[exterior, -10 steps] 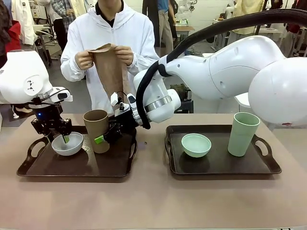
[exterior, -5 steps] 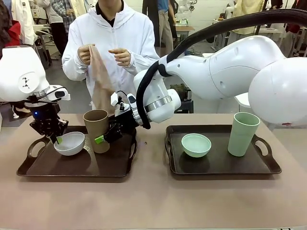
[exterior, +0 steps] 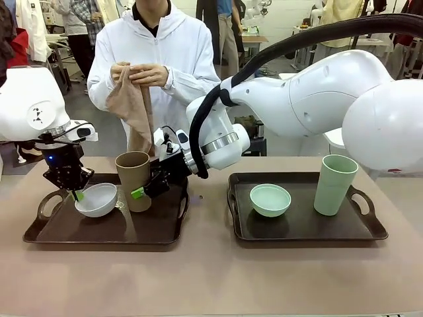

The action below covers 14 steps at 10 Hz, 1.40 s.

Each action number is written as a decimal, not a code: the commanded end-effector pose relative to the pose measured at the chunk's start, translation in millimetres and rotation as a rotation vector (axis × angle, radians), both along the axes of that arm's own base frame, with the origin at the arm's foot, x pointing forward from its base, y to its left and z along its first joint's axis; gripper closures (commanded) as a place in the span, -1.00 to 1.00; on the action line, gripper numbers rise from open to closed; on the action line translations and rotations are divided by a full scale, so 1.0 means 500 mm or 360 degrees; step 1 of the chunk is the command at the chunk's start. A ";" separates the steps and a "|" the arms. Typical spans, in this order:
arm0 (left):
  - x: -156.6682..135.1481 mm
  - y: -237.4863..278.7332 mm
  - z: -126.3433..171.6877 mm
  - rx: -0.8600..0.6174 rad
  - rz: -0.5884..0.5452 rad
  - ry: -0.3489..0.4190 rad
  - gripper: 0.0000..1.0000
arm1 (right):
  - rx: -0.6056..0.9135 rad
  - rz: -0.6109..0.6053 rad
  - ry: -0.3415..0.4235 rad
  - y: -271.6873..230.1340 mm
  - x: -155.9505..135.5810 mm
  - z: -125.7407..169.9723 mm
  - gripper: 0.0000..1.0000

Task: Set up a tray with a mat and arrange the tableware.
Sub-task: Pick up the Picnic Bowl and Reusable plastic cup from the Handle tray in front of the human's position and hold them in the air.

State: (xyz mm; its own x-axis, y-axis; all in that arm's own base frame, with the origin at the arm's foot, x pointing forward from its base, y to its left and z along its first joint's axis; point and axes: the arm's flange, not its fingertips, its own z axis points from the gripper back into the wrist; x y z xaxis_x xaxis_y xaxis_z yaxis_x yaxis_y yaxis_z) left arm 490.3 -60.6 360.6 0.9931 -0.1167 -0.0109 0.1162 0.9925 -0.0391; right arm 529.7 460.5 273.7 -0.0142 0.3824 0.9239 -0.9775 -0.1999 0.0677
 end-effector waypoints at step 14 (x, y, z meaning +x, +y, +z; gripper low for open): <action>-0.207 0.078 0.451 0.0116 0.0037 -0.0207 1.00 | -0.0022 -0.0066 -0.0327 0.000 -0.176 0.378 0.52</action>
